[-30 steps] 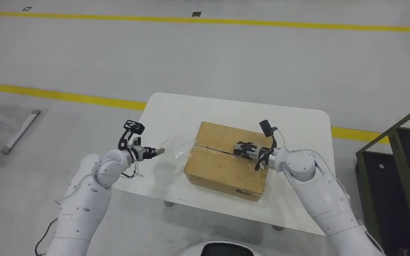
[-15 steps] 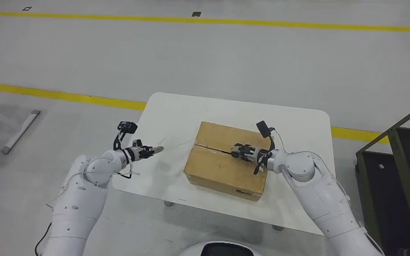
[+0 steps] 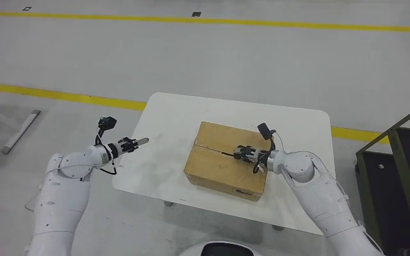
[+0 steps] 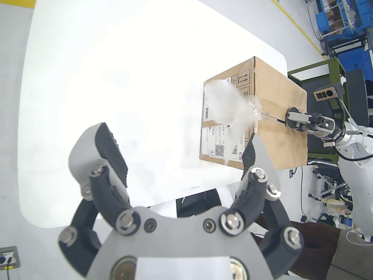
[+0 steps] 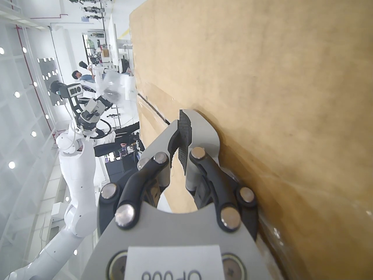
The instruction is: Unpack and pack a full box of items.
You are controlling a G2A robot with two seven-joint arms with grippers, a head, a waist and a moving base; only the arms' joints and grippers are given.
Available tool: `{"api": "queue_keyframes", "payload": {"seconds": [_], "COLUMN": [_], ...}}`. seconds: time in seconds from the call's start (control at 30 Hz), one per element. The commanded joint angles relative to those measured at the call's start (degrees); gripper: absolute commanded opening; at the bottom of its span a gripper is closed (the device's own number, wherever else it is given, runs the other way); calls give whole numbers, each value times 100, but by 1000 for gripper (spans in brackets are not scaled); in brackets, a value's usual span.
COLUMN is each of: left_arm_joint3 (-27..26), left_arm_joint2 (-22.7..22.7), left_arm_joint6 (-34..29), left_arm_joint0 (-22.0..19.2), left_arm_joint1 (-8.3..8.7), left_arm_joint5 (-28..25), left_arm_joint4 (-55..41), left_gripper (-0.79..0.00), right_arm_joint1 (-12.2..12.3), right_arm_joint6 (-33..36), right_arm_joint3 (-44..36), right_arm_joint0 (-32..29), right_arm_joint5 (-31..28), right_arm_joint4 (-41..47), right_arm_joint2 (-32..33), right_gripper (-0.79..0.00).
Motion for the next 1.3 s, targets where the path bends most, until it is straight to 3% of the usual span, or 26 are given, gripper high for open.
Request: {"api": "queue_keyframes", "payload": {"seconds": [0.0,0.3,0.5,0.77,0.83,1.0,1.27], "left_arm_joint3": [27,-282,-1160,-2409,-2517,-2517,-2517], "left_arm_joint2": [-23,121,531,1311,1503,1503,1503], "left_arm_joint6": [38,402,481,304,316,316,316], "left_arm_joint0": [-30,77,455,692,677,677,677], "left_arm_joint1": [26,64,-10,-124,-158,-158,-158], "left_arm_joint5": [67,194,22,-210,-231,-231,-231], "left_arm_joint4": [70,298,-197,-958,-1182,-1182,-1182], "left_gripper": [0,0,0,0,0,0,0], "right_arm_joint1": [-1,32,164,343,366,373,294], "right_arm_joint6": [-9,-151,-440,-1882,-2311,-3097,-3752], "right_arm_joint3": [1,-366,-990,-1806,-1953,-2095,-1790], "right_arm_joint0": [3,-95,-387,-1378,-1689,-2362,-2838], "right_arm_joint5": [12,-383,-665,-484,-412,-372,-381], "right_arm_joint4": [-8,163,-114,-783,-1093,-1493,-1941], "right_arm_joint2": [1,245,791,1912,2084,2303,1955], "right_gripper": [-785,-785,-785,-785,-785,-785,-785]}}
